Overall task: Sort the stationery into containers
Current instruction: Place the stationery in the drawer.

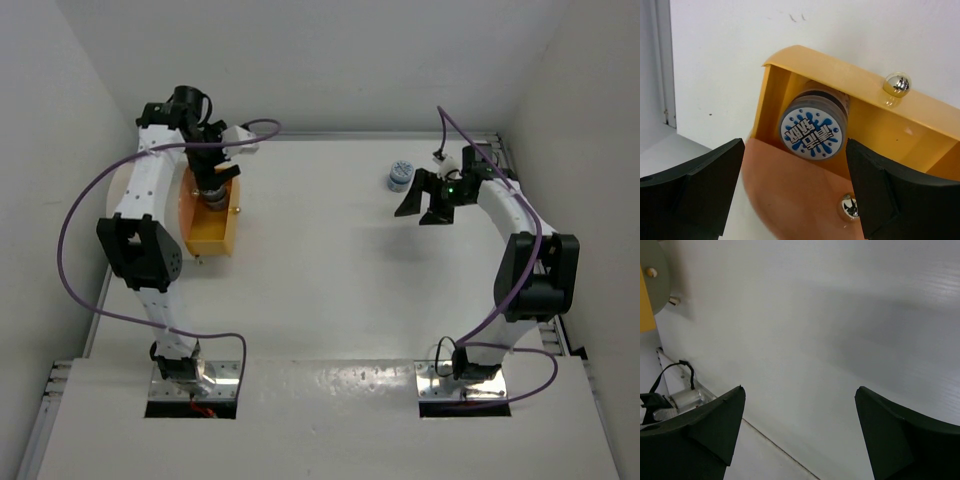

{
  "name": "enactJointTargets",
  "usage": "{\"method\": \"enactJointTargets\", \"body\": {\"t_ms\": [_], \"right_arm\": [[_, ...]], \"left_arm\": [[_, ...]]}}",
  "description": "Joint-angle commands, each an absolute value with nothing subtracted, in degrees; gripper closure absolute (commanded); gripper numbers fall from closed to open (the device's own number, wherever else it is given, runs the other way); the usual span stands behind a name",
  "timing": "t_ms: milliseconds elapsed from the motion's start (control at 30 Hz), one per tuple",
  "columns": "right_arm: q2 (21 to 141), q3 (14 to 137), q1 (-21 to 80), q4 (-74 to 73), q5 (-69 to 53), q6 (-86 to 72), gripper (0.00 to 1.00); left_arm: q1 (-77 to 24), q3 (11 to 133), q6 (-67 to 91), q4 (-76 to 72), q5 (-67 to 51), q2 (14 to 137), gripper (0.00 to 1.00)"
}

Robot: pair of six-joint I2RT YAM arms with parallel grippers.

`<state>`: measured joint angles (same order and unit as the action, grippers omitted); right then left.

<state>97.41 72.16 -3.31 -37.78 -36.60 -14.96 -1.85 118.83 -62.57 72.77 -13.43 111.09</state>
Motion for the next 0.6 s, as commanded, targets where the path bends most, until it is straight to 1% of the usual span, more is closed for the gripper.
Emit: {"method": "enactJointTargets", "body": {"t_ms": [0, 67, 167, 267, 300, 333, 367, 400, 433, 467, 500, 567], "right_arm": [[97.03, 74.44, -2.64, -37.0, -37.09, -14.15, 0.1], [97.03, 74.53, -2.64, -37.0, -36.83, -14.06, 0.11], [96.86, 74.97, -2.64, -36.65, -34.47, -13.97, 0.11], [95.63, 73.83, -3.25, -31.4, -29.03, -17.13, 0.11], [95.36, 72.78, -3.77, -26.68, -27.96, -18.18, 0.11], [95.45, 72.77, -3.78, -24.63, -26.82, -19.15, 0.1], [95.88, 73.12, -3.61, -23.04, -23.5, -19.25, 0.09], [96.85, 74.95, -3.43, -20.24, -21.9, -18.81, 0.08], [99.38, 76.36, -3.17, -19.08, -20.41, -18.55, 0.07], [100.88, 77.51, -2.56, -17.94, -18.82, -18.37, 0.06], [102.64, 80.74, -2.03, -16.19, -17.33, -17.15, 0.02], [108.17, 85.4, -0.54, -14.78, -16.35, -14.87, 0.01]], "left_arm": [[-2.63, 121.02, -65.21, 73.13, -15.21, 106.97, 0.11], [-3.25, 120.94, -65.83, 71.99, -15.12, 104.69, 0.12], [-5.01, 120.94, -65.13, 67.78, -14.33, 100.39, 0.17], [-6.59, 118.49, -59.26, 58.65, -13.98, 95.04, 0.22], [-8.07, 116.04, -55.67, 53.49, -12.76, 93.62, 0.22], [-9.04, 114.8, -54.24, 51.18, -11.87, 92.73, 0.2], [-10.27, 113.57, -52.84, 49.15, -10.65, 90.46, 0.15], [-12.55, 111.03, -50.39, 45.56, -9.42, 89.22, 0.14], [-13.35, 110.05, -49.23, 44.4, -9.23, 88.34, 0.1], [-14.49, 109.17, -48.17, 43.51, -8.88, 87.11, 0.03], [-16.59, 107.77, -46.86, 42.81, -8.09, 86.66, 0.02], [-19.41, 107.14, -46.32, 43.85, -7.47, 86.22, 0.01]]}}
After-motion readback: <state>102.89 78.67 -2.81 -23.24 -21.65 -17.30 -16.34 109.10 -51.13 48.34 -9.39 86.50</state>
